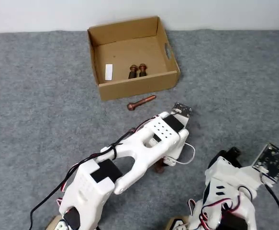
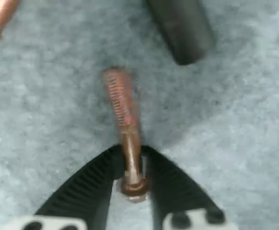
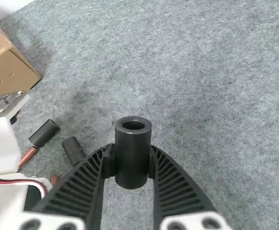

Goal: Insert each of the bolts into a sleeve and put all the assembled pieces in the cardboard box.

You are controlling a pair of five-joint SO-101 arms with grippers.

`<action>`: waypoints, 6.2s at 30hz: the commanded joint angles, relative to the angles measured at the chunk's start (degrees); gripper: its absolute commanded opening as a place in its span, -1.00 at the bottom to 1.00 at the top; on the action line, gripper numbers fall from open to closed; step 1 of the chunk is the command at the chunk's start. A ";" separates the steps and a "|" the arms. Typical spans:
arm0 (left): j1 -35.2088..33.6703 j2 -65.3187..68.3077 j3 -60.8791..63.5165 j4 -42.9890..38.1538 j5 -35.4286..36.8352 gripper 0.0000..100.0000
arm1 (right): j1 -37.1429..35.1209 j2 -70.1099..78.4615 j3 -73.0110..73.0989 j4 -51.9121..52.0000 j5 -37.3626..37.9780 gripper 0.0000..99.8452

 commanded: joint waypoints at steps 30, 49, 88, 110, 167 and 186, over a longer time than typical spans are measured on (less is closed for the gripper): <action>-38.68 -27.34 -5.76 16.44 20.31 -0.99 | 0.48 -0.22 -0.35 -0.84 0.53 -0.98; -50.90 -9.05 -1.19 13.10 23.38 -0.96 | 0.66 -0.22 -0.35 -0.84 0.44 -0.98; -55.38 -13.27 -9.98 18.02 -98.64 -0.89 | 0.48 -0.13 0.09 -0.92 0.62 -0.98; -49.05 -0.35 -10.07 11.78 -116.57 -0.62 | 0.66 -0.04 0.97 -1.80 2.99 -0.98; -44.66 10.55 -17.89 7.30 -108.31 -0.70 | 0.75 -0.13 1.41 -1.80 2.99 -0.98; -37.71 -0.62 -14.29 17.49 -89.85 -0.99 | 0.40 -0.13 1.32 -1.80 2.99 -0.98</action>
